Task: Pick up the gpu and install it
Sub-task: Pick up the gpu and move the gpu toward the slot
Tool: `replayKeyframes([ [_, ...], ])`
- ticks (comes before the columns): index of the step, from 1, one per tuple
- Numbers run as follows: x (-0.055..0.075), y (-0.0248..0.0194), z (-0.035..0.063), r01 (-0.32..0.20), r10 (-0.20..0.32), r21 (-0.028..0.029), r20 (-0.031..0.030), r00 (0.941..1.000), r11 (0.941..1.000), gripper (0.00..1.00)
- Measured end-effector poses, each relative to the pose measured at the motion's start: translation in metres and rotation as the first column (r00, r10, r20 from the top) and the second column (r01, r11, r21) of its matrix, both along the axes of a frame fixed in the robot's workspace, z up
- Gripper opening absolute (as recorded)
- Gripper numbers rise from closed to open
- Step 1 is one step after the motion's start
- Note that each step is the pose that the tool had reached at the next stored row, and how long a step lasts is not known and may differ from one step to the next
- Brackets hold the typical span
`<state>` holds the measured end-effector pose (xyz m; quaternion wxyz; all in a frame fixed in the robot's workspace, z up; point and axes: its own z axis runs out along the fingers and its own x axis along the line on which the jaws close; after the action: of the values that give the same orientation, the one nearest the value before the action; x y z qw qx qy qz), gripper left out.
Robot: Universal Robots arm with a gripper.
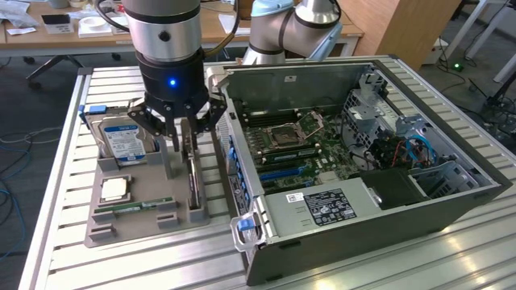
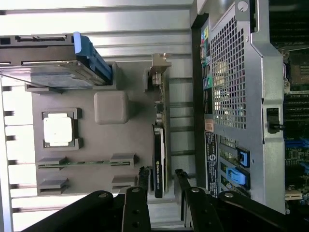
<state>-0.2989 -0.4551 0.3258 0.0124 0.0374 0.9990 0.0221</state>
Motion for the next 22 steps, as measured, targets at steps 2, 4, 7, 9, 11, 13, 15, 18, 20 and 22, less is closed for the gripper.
replayKeyframes([
  [2,0.0,0.0,0.0,0.0,0.0,0.0,0.0,1.0,1.0,0.36],
  [4,0.0,0.0,0.0,0.0,0.0,0.0,0.0,1.0,1.0,0.37],
  [7,0.0,0.0,0.0,0.0,0.0,0.0,0.0,1.0,1.0,0.43],
  [9,0.0,-0.0001,-0.0022,0.0,0.0,0.0001,0.0001,1.0,1.0,0.49],
  [11,0.0,0.0,-0.0058,0.0,0.0,0.0001,0.0,1.0,1.0,0.49],
  [13,0.0,0.0,-0.0094,0.0,0.0,0.0001,0.0,1.0,1.0,0.49],
  [15,0.0,0.0,-0.0131,0.0,0.0,0.0001,0.0,1.0,1.0,0.49],
  [18,0.0,-0.0001,-0.0185,0.0,0.0,0.0,-0.0001,1.0,1.0,0.49],
  [20,0.0,-0.0001,-0.0222,0.0,0.0,0.0,0.0,1.0,1.0,0.49],
  [22,0.0,0.0,-0.0258,0.0,0.0,0.0001,0.0,1.0,1.0,0.49],
])
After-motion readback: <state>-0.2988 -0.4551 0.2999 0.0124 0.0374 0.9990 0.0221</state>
